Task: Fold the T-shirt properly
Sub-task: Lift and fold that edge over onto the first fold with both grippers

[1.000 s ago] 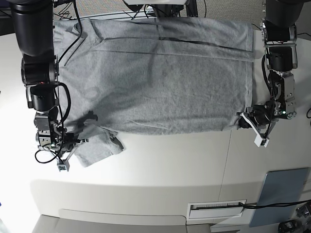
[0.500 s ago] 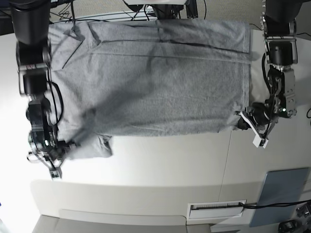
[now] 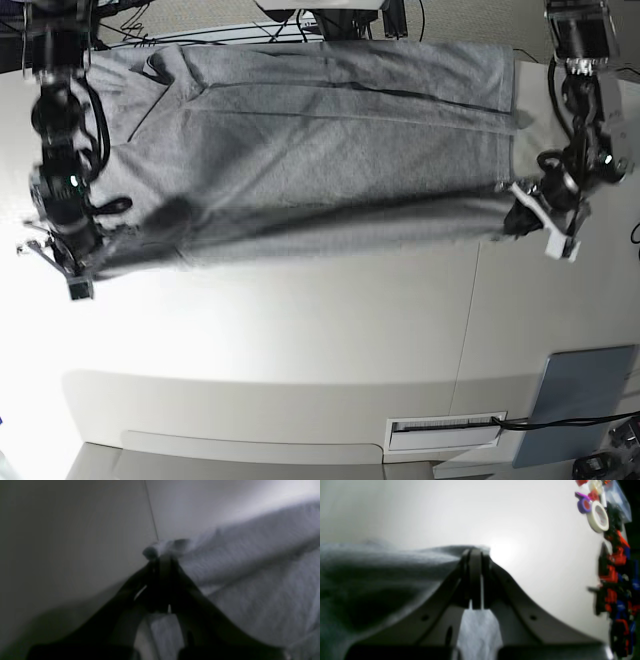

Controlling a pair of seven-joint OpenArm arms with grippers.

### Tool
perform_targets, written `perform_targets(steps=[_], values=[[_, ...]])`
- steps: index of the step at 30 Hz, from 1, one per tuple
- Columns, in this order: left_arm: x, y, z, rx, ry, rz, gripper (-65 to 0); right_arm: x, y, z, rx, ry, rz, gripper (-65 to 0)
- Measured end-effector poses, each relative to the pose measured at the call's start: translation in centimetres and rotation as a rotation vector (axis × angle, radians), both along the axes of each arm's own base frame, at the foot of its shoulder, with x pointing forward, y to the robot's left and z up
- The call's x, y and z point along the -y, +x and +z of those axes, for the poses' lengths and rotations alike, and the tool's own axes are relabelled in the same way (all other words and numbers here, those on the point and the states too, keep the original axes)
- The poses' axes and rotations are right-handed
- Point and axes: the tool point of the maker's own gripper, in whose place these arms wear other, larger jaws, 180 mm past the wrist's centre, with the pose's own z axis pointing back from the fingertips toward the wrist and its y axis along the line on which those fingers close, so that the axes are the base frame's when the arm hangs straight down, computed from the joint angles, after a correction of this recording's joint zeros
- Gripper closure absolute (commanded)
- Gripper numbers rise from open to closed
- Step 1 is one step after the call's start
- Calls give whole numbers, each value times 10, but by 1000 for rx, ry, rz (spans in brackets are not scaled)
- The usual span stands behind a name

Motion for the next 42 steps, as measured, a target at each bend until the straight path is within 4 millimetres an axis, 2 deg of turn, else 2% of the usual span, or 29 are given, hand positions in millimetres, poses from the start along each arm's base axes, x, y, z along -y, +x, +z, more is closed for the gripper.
perform_targets(steps=[4, 9, 15, 20, 24, 30, 34, 37, 40, 42], values=[[-8, -21, 6, 14, -39, 21, 0, -3, -38, 5, -15, -16, 3, 0], [-24, -48, -1, -18, -52, 71, 0, -3, -78, 14, -38, -46, 2, 0], [-27, -80, -4, -35, -93, 49, 0, -5, -123, 23, -79, -67, -18, 0], [-33, -104, -14, -86, -94, 73, 0, 5, -161, 4, -189, -61, -76, 0], [-29, -122, -22, -122, -88, 37, 0, 8, -181, -8, -254, -61, -104, 0], [-30, -128, -25, -136, -87, 38, 0, 10, -213, -24, -368, -67, -127, 0], [-30, -127, -24, -135, -87, 38, 0, 11, -221, -27, -393, -81, -129, 0], [-30, -127, -24, -135, -87, 38, 0, 9, -209, -21, -335, -82, -103, -17], [-30, -127, -24, -135, -87, 38, 0, 3, -194, -15, -278, -56, -78, -182], [-30, -128, -25, -136, -87, 38, 0, -10, -186, -16, -262, 7, -31, -236]])
